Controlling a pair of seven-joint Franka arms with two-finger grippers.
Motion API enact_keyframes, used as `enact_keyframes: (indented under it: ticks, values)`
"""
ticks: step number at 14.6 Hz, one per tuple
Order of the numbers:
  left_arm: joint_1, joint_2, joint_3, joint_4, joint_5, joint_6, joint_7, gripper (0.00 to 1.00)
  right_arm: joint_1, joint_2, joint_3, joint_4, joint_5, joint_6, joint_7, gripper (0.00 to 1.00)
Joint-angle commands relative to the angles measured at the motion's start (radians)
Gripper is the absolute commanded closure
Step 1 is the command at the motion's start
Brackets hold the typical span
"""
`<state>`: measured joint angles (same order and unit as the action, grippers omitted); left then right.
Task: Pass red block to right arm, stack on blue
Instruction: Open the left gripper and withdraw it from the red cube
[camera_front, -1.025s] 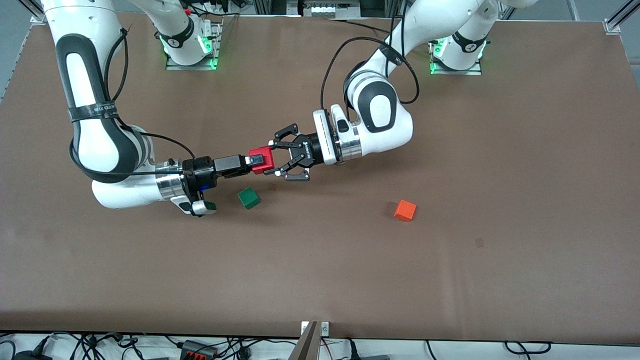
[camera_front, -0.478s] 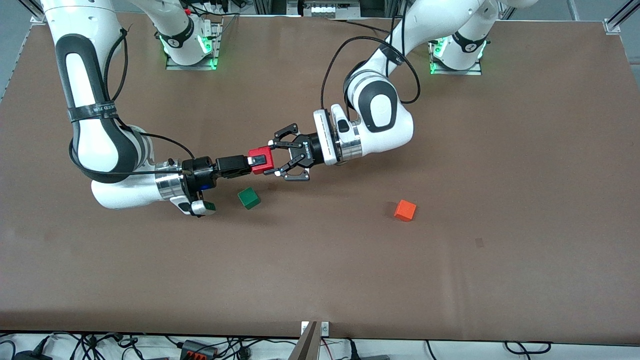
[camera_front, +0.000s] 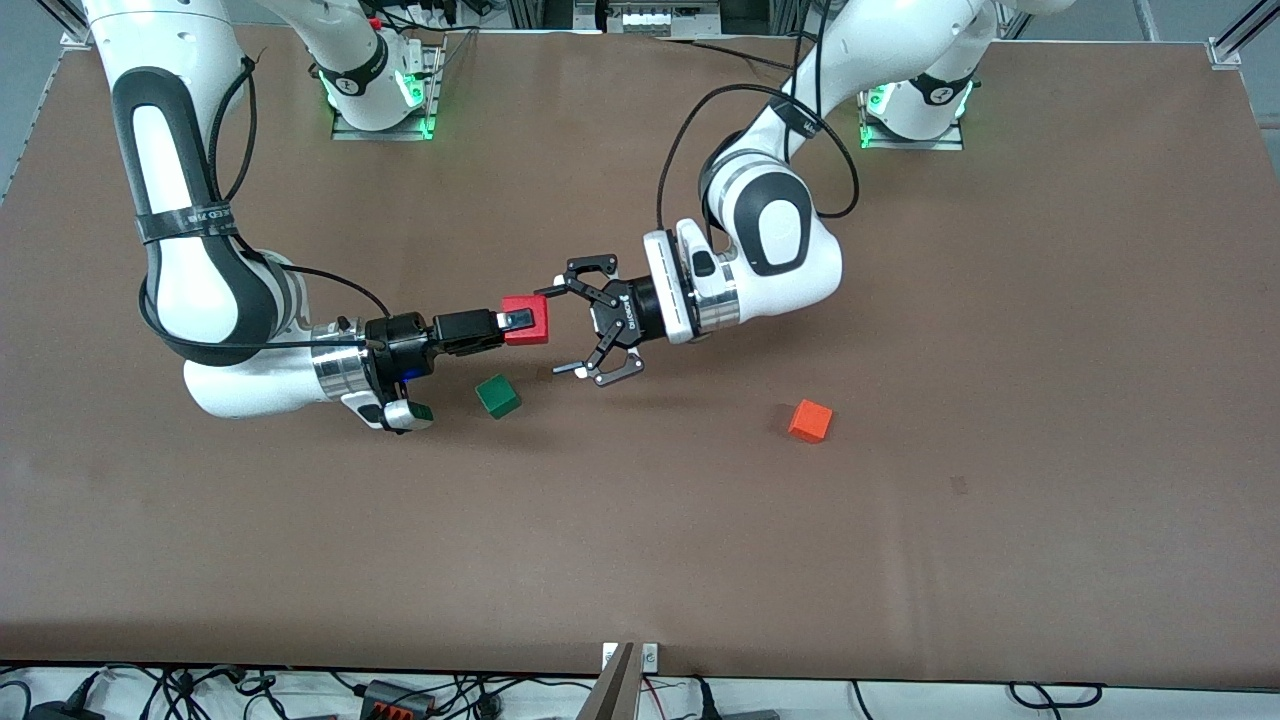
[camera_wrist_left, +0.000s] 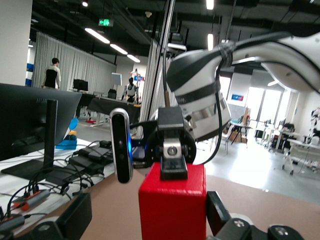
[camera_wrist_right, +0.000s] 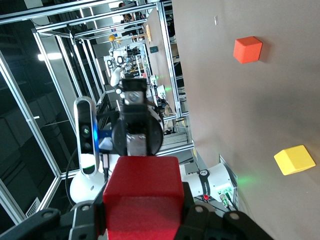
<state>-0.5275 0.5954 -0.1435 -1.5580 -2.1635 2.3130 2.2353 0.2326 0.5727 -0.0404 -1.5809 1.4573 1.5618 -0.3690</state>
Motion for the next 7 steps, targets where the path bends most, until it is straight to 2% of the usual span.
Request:
enact_keyframes:
  ticks: [1,3,5,7]
  values:
    - [0.076,-0.028,-0.005,-0.034,0.087,-0.095,-0.055,0.0,0.031,-0.005,-0.01,0.037,-0.102,0.033,0.002,1.0]
    - [0.136,-0.029,-0.004,-0.034,0.207,-0.176,-0.123,0.0,0.042,-0.002,-0.007,0.053,-0.277,0.119,0.004,1.0]
    - [0.187,-0.028,-0.005,-0.034,0.302,-0.227,-0.17,0.0,0.062,-0.005,-0.01,0.052,-0.348,0.146,0.018,1.0]
    - [0.239,-0.028,-0.004,-0.028,0.409,-0.28,-0.227,0.0,0.053,-0.005,-0.01,0.052,-0.461,0.153,0.018,1.0]
